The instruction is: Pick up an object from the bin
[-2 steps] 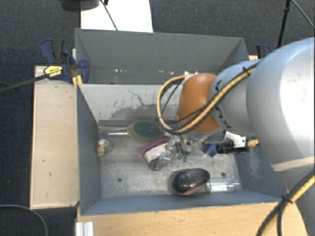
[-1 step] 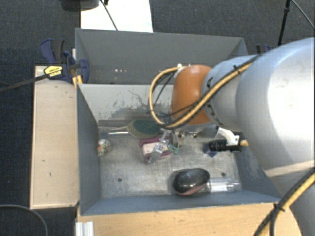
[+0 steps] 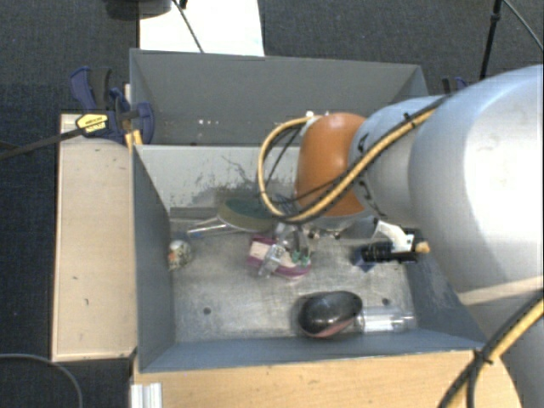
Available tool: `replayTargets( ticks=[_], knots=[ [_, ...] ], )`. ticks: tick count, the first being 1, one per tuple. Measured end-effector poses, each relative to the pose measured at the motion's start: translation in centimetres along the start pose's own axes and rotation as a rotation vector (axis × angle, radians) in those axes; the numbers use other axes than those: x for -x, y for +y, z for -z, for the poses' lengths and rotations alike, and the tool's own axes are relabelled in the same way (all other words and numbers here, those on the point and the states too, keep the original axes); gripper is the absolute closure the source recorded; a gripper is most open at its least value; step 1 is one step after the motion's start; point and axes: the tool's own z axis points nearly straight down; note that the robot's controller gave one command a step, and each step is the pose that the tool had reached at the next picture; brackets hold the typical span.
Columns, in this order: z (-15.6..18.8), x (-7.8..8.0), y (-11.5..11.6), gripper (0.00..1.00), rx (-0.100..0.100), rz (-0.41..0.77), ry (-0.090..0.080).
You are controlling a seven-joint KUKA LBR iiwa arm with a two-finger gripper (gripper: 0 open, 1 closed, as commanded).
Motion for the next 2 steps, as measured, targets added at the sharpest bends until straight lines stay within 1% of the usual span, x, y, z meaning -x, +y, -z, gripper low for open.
replayTargets(
  ticks=[1,2],
  knots=[
    [7.1,0.5,-0.5,1.00,0.005,0.000,-0.006],
    [15.5,1.1,-0.8,1.00,0.005,-0.042,-0.007]
  ],
)
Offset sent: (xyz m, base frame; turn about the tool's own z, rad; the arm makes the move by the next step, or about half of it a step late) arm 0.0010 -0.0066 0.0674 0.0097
